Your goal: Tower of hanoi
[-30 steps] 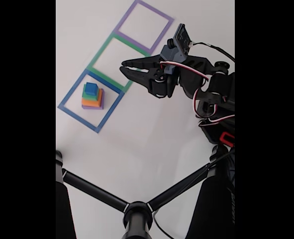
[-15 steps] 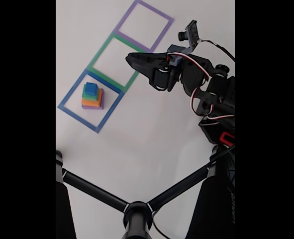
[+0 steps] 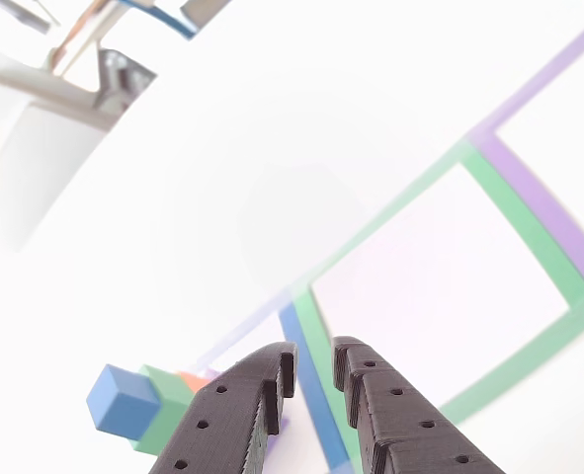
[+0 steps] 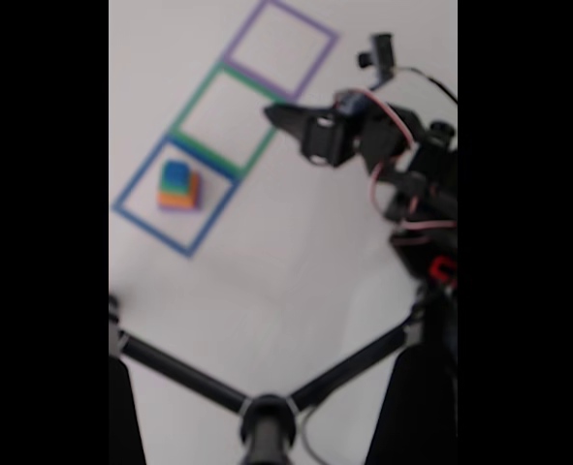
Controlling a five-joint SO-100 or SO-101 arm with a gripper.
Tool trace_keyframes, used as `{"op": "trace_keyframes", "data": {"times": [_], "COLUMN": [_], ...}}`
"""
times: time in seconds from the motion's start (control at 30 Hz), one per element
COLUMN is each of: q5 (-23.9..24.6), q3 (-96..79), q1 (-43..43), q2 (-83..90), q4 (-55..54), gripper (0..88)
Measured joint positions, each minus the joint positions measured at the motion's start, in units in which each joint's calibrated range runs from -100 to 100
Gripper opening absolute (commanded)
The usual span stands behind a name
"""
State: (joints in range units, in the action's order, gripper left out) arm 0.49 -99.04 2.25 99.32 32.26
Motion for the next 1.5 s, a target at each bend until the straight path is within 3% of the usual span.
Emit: {"op": "trace_keyframes", "data": {"times": [0.2, 0.5, 0.8, 0.87, 1.0, 1.27, 1.37, 1.5], "q5": [12.81, 43.35, 55.96, 59.9, 72.32, 84.73, 86.5, 85.32], "q3": [0.0, 1.48, 0.09, 0.09, 0.09, 1.04, 1.57, 1.57], "q1": [0.0, -0.65, -0.65, -0.33, 1.56, 1.64, 1.64, 1.64], "q2": [0.0, 0.0, 0.0, 0.0, 0.0, 0.0, 0.0, 0.0], "q4": [10.11, 22.15, 24.32, 24.32, 24.32, 28.17, 29.78, 29.86], "gripper": [0.1, 0.0, 0.0, 0.0, 0.0, 0.1, 0.1, 0.1]}}
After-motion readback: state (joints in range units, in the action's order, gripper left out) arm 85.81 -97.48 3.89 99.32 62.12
